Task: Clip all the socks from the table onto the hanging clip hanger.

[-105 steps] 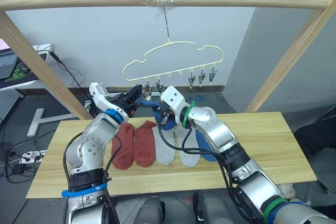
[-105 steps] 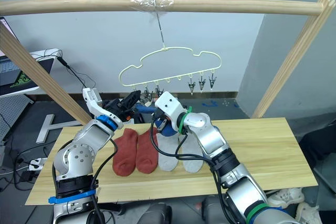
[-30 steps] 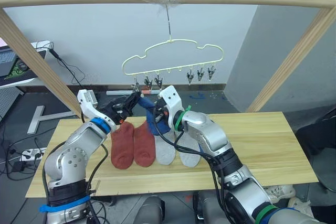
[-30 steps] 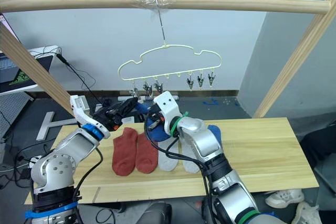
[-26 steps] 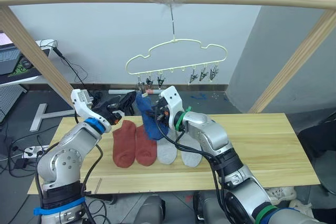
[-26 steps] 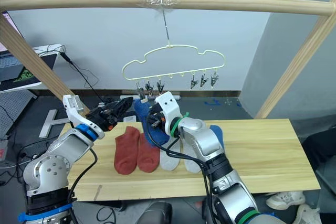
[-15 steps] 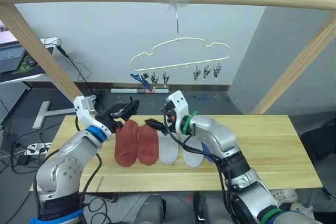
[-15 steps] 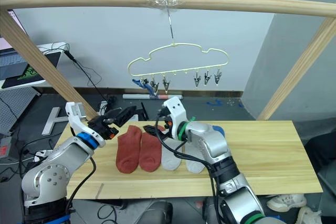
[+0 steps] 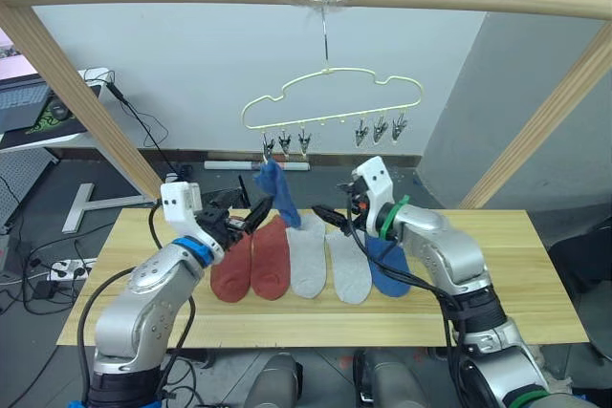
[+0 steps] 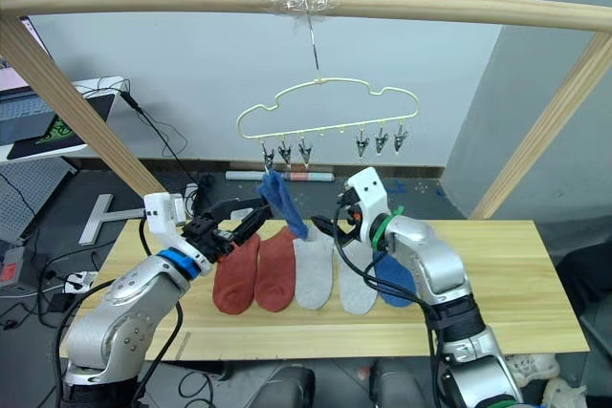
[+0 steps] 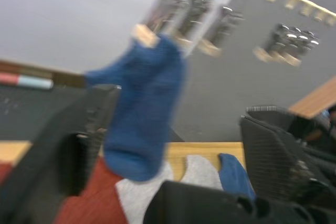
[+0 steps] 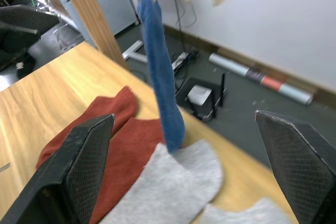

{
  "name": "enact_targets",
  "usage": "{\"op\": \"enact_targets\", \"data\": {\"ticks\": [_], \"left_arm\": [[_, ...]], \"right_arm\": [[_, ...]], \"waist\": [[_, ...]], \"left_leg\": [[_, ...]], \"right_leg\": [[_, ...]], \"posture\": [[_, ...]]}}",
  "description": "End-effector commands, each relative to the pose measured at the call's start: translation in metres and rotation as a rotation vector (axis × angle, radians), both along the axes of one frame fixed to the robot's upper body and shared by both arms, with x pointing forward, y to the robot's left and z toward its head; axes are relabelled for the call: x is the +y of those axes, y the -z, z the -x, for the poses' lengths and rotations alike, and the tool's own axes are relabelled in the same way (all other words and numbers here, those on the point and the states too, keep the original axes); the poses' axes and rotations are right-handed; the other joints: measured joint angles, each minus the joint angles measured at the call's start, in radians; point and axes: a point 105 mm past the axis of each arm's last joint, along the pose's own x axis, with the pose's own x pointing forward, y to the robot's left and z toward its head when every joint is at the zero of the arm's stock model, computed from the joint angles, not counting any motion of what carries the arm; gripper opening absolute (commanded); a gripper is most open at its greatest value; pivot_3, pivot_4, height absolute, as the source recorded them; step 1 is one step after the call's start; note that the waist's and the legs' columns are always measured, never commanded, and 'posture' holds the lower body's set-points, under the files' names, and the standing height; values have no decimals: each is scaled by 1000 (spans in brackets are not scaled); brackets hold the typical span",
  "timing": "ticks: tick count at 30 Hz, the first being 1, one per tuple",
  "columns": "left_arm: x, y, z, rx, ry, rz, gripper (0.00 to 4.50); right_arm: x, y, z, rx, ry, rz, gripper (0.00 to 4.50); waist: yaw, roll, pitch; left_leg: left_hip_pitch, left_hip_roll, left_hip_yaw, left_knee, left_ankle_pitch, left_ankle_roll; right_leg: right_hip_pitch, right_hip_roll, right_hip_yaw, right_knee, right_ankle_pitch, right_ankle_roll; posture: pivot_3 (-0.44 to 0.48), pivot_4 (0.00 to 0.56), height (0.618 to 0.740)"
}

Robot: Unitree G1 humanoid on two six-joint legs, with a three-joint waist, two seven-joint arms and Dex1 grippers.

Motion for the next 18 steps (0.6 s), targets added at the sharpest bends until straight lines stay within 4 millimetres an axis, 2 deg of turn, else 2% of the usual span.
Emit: {"op": "enact_targets", "data": {"ticks": [1, 2, 5, 8, 11, 18], "left_arm": [[-10, -10, 3, -69, 18, -3, 2647], [-11, -9, 3, -70, 14, 1, 2326], [-19, -4, 0, -87, 6, -29, 1392], [-23, -4, -8, -128, -47, -48, 1392], [-24, -5, -11, -147, -73, -50, 1392], [-46, -6, -30, -189, -83, -69, 1392]], "right_arm": [[-3, -24, 4, -79, -27, -55, 4500], [-5, -26, 4, -83, -26, -60, 4500], [-10, -34, 3, -119, -18, -62, 4500], [-12, -47, 7, -162, -25, -91, 4500], [-12, -51, 9, -172, -28, -103, 4500], [-13, -75, 24, -244, -128, -115, 4500]], "waist": [[-1, 0, 0], [-1, 0, 0], [-4, 0, 0], [-6, 0, -1], [-7, -1, -1], [-9, 0, -3]], "left_leg": [[0, 0, 0, 0, 0, 0], [0, 0, 0, 0, 0, 0], [0, 0, 0, 1, 0, 0], [0, 0, 0, 2, 0, 0], [0, 0, 0, 4, 0, 0], [0, -1, 3, 5, 0, 1]], "right_leg": [[0, 0, 0, 0, 0, 0], [0, 0, 0, 0, 0, 0], [0, 0, 0, 1, 0, -1], [0, 0, 0, 1, 1, -1], [1, 0, 0, 1, 1, -1], [2, 0, -1, 1, 2, -1]], "posture": [[72, 162, 740], [43, 150, 740], [33, 142, 740], [19, 130, 740], [15, 125, 740], [2, 134, 740]]}}
